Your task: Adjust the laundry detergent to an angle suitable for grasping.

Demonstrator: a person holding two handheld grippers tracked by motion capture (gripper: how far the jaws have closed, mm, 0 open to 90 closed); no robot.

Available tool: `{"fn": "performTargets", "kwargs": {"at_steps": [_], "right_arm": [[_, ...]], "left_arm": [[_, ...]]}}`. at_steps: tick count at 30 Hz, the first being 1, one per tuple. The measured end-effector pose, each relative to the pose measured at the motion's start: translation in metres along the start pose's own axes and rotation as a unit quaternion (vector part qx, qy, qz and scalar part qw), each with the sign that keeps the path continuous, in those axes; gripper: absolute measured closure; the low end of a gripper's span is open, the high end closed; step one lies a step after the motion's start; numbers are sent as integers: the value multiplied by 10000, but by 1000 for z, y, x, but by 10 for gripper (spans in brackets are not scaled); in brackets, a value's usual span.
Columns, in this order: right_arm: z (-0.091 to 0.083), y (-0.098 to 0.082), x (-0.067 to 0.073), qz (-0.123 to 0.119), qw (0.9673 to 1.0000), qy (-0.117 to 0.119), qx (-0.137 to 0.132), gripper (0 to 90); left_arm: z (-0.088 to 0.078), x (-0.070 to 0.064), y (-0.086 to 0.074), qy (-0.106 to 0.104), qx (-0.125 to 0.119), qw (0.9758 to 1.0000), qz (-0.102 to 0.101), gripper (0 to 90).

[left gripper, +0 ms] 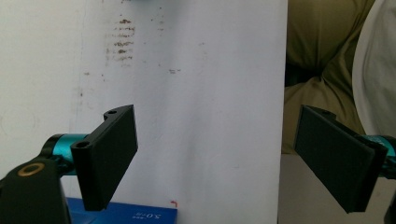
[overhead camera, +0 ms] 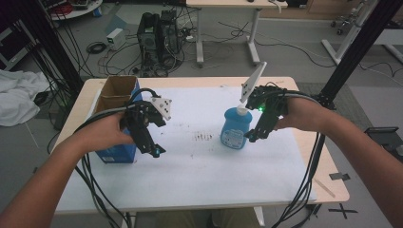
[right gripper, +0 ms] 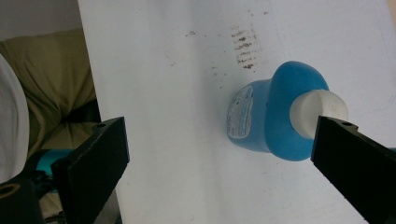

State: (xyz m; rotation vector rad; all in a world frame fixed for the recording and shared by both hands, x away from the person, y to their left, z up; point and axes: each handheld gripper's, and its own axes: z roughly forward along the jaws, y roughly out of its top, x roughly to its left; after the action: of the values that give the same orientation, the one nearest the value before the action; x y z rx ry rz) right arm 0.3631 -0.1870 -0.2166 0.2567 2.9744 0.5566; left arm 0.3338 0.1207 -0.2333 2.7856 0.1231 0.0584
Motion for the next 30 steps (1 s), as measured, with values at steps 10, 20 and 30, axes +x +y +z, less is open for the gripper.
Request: {"fn": "performTargets", "kwargs": {"at_steps": [10, 20, 30], "right_arm": [[-5, 0, -1, -8, 10000, -3, 0, 32], [-12, -7, -2, 62, 10000, -60, -28, 33], [-16, -7, -1, 37, 9999, -99, -5, 32]], "left_arm": [[-1, -2, 1, 33, -18, 10000, -22, 137], [-3, -2, 2, 60, -38, 9999, -74, 137], [-3, -6, 3, 82, -74, 9999, -77, 137]]}}
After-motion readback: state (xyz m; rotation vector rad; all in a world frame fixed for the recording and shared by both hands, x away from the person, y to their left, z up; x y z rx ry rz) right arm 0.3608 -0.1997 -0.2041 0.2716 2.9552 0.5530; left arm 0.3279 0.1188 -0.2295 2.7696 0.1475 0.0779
